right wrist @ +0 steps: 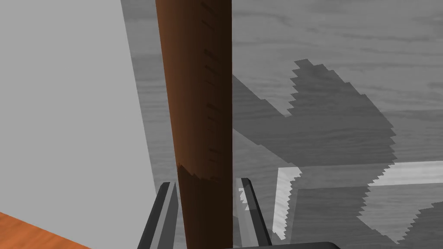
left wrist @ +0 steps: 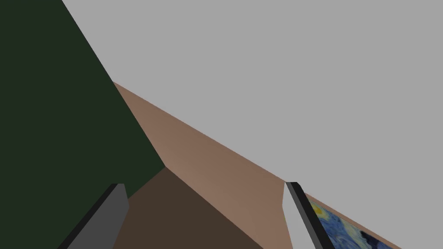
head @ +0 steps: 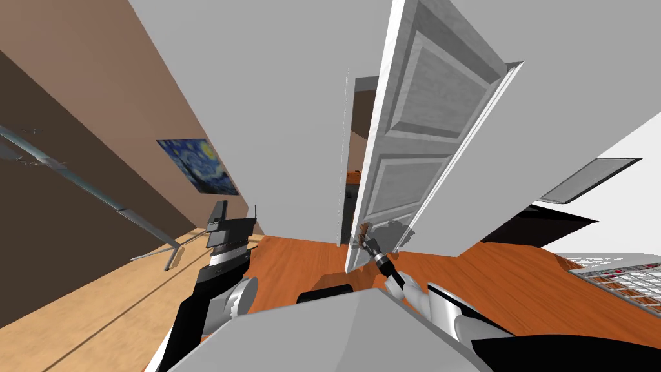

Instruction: Pull the door open

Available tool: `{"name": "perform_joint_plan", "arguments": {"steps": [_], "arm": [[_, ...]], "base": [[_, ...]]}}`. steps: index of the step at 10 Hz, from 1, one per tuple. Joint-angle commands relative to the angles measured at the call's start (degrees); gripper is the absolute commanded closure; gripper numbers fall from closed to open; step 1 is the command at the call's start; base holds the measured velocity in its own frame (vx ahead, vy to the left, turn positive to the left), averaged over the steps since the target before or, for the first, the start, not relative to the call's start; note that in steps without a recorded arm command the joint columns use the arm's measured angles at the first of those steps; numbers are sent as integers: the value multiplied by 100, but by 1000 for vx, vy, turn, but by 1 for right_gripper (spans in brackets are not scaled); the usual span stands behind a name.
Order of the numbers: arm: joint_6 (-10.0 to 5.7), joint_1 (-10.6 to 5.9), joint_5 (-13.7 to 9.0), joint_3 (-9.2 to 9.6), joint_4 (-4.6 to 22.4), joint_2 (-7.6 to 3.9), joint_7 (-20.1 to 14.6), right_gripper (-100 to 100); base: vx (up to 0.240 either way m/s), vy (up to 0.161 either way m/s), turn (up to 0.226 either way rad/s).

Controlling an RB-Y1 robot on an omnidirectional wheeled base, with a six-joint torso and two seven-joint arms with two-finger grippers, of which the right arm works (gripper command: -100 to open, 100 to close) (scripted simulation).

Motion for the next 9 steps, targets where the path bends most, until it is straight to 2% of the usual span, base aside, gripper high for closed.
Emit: {"name": "perform_joint_plan", "arguments": {"steps": [1,2,4,5,6,9], "arm": [[-174,66,52,38,86,-55,-105,100],[-227,86,68,49,111,-71,-137,100],[-467,176,139,101,229,-146,-282,100],[-467,176,139,101,229,-146,-282,100],[-649,245,193,140,318,-203,-392,100],[-873,329,260,188,428,-273,-527,100]], "base": [[-162,-80,209],[-203,-110,176],[-188,-77,165],[-126,-70,71],[-167,-86,219],[-158,-97,134]]}}
